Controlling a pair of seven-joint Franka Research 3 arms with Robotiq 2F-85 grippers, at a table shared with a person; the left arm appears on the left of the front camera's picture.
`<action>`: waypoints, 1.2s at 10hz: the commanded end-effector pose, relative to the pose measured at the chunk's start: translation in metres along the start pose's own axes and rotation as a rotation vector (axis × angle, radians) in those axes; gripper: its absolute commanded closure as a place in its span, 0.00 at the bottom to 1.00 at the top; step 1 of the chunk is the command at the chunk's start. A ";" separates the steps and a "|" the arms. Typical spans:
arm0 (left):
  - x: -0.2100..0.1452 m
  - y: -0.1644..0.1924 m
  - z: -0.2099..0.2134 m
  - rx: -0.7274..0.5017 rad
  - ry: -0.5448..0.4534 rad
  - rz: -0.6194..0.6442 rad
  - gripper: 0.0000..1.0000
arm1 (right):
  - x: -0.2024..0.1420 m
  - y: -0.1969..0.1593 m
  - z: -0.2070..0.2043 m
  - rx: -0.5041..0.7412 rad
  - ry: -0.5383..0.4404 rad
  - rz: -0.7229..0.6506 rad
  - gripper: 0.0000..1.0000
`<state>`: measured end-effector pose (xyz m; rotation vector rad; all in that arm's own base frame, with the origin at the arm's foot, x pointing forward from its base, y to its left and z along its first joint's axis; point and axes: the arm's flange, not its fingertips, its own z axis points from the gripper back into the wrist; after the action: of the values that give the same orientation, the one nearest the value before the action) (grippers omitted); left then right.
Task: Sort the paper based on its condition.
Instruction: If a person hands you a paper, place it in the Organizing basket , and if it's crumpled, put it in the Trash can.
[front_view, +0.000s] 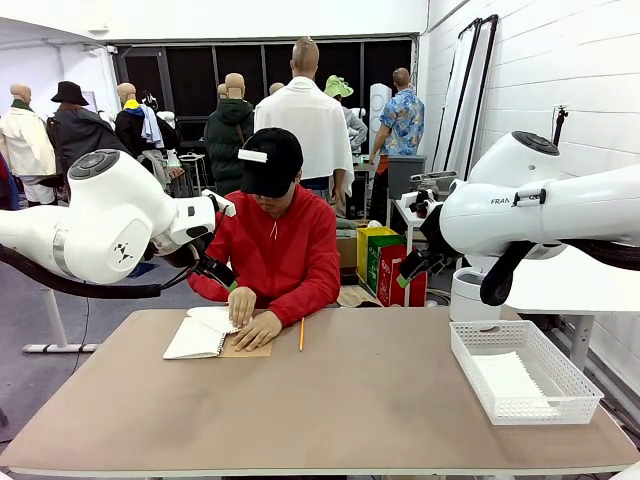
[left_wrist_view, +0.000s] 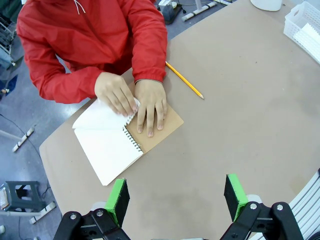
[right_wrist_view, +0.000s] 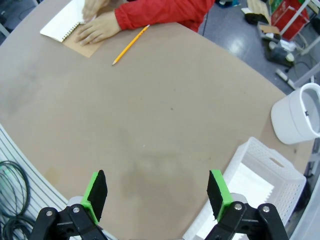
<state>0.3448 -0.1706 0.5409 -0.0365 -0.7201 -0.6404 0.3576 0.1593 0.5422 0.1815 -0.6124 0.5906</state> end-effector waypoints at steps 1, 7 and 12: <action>-0.001 0.001 0.000 -0.004 0.000 0.002 0.00 | 0.000 0.000 0.000 0.000 0.001 -0.002 0.00; -0.001 0.001 0.000 -0.004 0.000 0.002 0.00 | 0.000 0.000 0.000 0.000 0.001 -0.002 0.00; -0.001 0.001 0.000 -0.004 0.000 0.002 0.00 | 0.000 0.000 0.000 0.000 0.001 -0.002 0.00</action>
<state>0.3448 -0.1706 0.5409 -0.0365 -0.7201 -0.6404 0.3576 0.1593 0.5422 0.1815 -0.6124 0.5906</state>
